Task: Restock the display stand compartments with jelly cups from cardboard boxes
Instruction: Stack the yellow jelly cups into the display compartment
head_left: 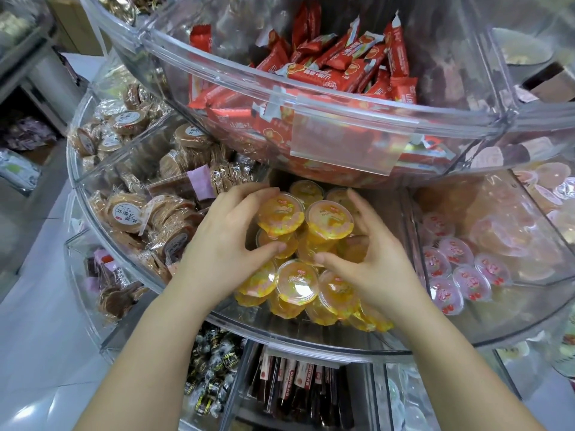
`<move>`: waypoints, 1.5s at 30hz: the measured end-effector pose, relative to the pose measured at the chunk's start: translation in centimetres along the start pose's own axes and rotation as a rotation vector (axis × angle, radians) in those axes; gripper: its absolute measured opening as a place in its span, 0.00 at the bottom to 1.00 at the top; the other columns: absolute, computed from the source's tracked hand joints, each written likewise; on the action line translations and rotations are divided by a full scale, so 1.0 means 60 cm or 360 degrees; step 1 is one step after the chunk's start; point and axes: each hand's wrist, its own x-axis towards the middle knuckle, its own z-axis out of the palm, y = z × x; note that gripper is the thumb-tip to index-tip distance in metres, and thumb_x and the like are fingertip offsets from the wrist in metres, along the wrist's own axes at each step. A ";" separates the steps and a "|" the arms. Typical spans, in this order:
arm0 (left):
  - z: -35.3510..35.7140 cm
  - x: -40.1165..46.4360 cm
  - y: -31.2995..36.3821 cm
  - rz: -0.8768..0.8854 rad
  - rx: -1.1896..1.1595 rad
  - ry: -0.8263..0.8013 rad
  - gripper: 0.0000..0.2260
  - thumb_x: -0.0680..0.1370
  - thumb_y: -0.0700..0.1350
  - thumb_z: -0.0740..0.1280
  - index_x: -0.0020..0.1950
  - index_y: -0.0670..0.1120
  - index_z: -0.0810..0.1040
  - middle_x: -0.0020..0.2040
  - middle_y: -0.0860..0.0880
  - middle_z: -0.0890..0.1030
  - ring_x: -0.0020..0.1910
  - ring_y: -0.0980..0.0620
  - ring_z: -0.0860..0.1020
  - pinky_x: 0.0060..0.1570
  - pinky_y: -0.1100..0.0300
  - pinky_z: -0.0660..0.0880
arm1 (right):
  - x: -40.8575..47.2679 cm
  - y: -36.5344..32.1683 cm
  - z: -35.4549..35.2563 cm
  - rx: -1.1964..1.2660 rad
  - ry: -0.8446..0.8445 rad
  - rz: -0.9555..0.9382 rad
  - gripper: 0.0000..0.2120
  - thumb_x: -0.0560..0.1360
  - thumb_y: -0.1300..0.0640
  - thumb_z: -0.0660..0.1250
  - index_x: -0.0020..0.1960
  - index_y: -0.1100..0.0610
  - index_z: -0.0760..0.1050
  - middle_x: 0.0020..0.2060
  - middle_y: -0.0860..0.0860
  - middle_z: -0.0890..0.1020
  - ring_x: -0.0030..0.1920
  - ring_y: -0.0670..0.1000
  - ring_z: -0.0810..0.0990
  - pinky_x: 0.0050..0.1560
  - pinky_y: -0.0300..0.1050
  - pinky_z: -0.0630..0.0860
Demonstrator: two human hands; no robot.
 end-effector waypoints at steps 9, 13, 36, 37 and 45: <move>-0.037 -0.083 0.030 -0.0263 -0.0431 0.0398 0.16 0.72 0.48 0.72 0.59 0.55 0.77 0.54 0.61 0.78 0.55 0.61 0.76 0.56 0.67 0.72 | -0.063 -0.072 -0.007 0.0089 0.0220 -0.0539 0.15 0.71 0.55 0.69 0.56 0.45 0.73 0.50 0.39 0.77 0.53 0.40 0.75 0.52 0.32 0.71; -0.038 -0.199 0.044 -0.0579 -0.0639 0.0700 0.10 0.72 0.47 0.69 0.51 0.60 0.79 0.48 0.60 0.81 0.49 0.60 0.79 0.51 0.68 0.74 | -0.110 -0.100 0.038 0.0562 -0.0412 -0.0482 0.10 0.72 0.58 0.68 0.49 0.45 0.77 0.40 0.43 0.81 0.42 0.42 0.79 0.44 0.31 0.73; 0.630 -0.989 -0.432 -0.2588 -0.0794 0.0342 0.14 0.75 0.44 0.68 0.59 0.44 0.76 0.53 0.46 0.80 0.48 0.52 0.76 0.45 0.70 0.67 | -0.430 0.590 0.895 -0.1257 -0.2159 -0.0278 0.16 0.73 0.57 0.66 0.60 0.60 0.74 0.56 0.59 0.78 0.59 0.60 0.75 0.58 0.46 0.70; 0.661 -0.995 -0.471 -0.2514 -0.0681 0.0176 0.17 0.74 0.47 0.69 0.62 0.45 0.74 0.57 0.44 0.78 0.54 0.48 0.76 0.51 0.66 0.66 | -0.425 0.625 0.926 -0.1368 -0.2152 -0.0390 0.19 0.73 0.56 0.65 0.62 0.60 0.71 0.59 0.60 0.76 0.61 0.61 0.72 0.61 0.46 0.68; 0.837 -1.031 -0.655 -0.2173 0.0213 -0.0904 0.22 0.75 0.52 0.65 0.66 0.46 0.67 0.64 0.45 0.71 0.64 0.44 0.68 0.61 0.54 0.65 | -0.443 0.787 1.058 -0.1872 -0.1799 -0.0643 0.21 0.77 0.59 0.61 0.67 0.60 0.58 0.64 0.61 0.66 0.64 0.60 0.66 0.63 0.49 0.65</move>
